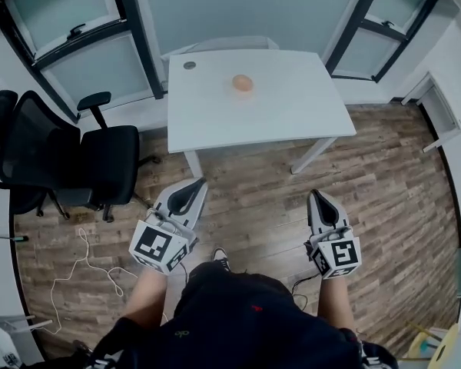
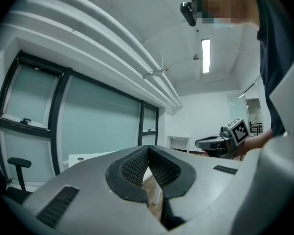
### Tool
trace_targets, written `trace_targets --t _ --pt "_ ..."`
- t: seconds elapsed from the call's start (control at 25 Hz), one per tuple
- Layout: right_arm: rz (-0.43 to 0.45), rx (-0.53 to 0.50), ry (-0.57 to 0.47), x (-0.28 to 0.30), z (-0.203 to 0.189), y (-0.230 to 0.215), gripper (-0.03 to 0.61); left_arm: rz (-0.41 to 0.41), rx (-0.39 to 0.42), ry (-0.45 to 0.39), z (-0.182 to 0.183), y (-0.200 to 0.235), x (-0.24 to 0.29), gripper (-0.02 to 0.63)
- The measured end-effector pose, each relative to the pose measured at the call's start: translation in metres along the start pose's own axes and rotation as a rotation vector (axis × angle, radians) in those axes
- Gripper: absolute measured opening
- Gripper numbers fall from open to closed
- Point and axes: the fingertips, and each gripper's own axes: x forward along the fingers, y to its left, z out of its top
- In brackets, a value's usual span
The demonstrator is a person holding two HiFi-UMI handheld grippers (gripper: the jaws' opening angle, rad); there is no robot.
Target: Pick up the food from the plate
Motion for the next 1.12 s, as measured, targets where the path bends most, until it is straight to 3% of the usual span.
trace_targets --t 0.32,0.6,1.12 --pt "-0.002 0.011 0.011 0.078 0.015 -0.004 0.025 -0.048 -0.036 0.034 -0.008 0.050 0.034 0.020" --pt "0.075 0.012 -0.008 0.145 0.019 -0.023 0.025 -0.010 -0.023 0.052 -0.005 0.081 0.075 0.020" --pt "0.244 0.012 -0.040 0.299 0.030 -0.133 0.025 0.192 -0.027 0.084 0.005 0.149 0.214 0.020"
